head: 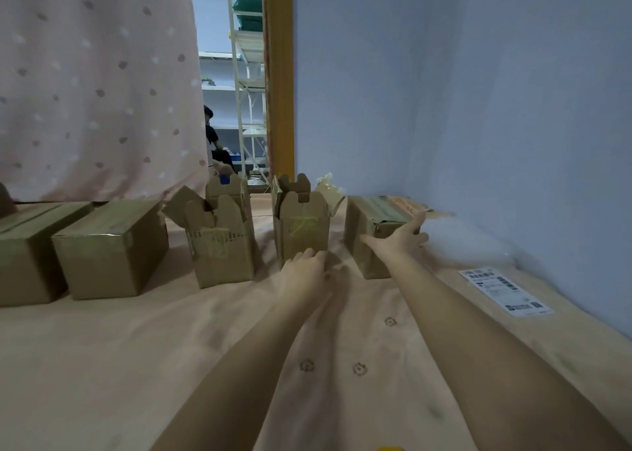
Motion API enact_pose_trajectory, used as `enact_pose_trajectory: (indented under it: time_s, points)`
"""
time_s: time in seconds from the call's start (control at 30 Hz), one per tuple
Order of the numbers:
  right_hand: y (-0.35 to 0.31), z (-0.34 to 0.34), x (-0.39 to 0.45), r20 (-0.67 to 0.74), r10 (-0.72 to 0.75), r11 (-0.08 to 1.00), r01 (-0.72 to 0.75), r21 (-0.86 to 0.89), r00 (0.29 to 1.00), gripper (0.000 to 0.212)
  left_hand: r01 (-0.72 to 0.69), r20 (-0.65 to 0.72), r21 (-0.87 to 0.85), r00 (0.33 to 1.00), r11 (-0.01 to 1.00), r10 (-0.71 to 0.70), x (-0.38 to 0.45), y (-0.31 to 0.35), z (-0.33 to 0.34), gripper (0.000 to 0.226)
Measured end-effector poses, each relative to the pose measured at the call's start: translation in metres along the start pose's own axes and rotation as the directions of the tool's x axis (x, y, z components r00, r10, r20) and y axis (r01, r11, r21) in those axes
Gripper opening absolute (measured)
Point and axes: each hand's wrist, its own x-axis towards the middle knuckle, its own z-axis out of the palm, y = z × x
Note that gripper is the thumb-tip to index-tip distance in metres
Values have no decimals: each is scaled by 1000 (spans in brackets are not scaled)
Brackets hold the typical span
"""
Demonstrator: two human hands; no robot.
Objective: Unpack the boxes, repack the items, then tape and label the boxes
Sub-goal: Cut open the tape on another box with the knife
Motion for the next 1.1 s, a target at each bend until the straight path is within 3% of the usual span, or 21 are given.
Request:
enact_pose_trajectory:
  time_s: [0.27,0.5,0.67,0.83,0.87,0.97,1.1]
  points:
    - [17,-32,-12,-16,-16,999,16,38,1000,104,14,91,-23,996,1000,-12,-5,9,-13,50]
    - [31,-102,-40,29,-195,977,192,96,980,97,169,191,-248,974,954,-123,-13,48,-39,75]
    - [38,-158,-69,167,-371,923,344,170,913,103,233,194,-425,967,875,-163,-23,63,-65,95]
    - [43,-198,-99,261,-437,888,368,275,860,102,262,234,-652,962,712,-141,-22,39,-70,126]
    - [44,-203,-104,269,-448,884,377,278,852,104,255,243,-689,963,679,-115,-35,43,-85,121]
    - [46,-216,-118,311,-463,872,363,330,830,109,209,244,-759,969,617,-28,-72,57,-123,71]
    - [38,-226,-145,362,-472,848,301,437,804,104,160,191,-807,982,568,-5,-99,53,-145,61]
